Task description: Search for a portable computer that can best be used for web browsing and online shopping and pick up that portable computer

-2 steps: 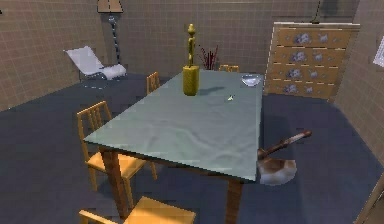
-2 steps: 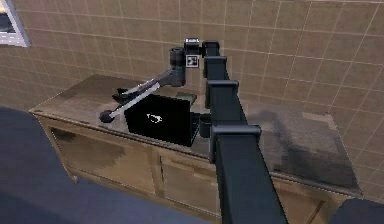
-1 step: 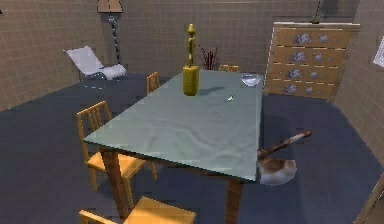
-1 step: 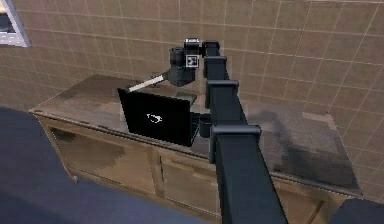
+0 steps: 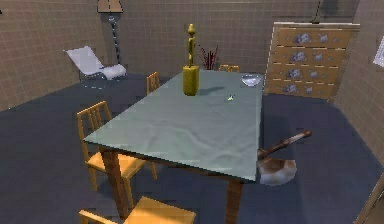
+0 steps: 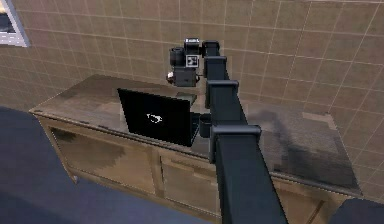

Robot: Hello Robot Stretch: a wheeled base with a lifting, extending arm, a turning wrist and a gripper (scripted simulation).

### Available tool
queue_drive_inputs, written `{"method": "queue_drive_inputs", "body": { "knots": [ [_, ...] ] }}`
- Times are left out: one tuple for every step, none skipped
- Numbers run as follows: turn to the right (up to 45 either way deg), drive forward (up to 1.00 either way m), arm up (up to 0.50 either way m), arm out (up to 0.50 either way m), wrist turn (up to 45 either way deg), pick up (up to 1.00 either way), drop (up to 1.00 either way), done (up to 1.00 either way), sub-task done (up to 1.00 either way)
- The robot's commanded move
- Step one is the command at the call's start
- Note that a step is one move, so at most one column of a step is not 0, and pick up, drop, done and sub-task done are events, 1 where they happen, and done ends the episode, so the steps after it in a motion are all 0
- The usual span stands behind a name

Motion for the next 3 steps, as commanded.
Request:
{"method": "queue_drive_inputs", "body": {
  "knots": [
    [0.0, 0.0, 0.0, 0.0, 6.0, 0.0, 0.0, 0.0, 0.0],
    [0.0, 0.0, -0.3, 0.0, 0.0, 0.0, 0.0, 0.0, 0.0],
    [0.0, 0.0, 0.0, 0.0, 0.0, 1.0, 0.0, 0.0, 0.0]
  ]
}}
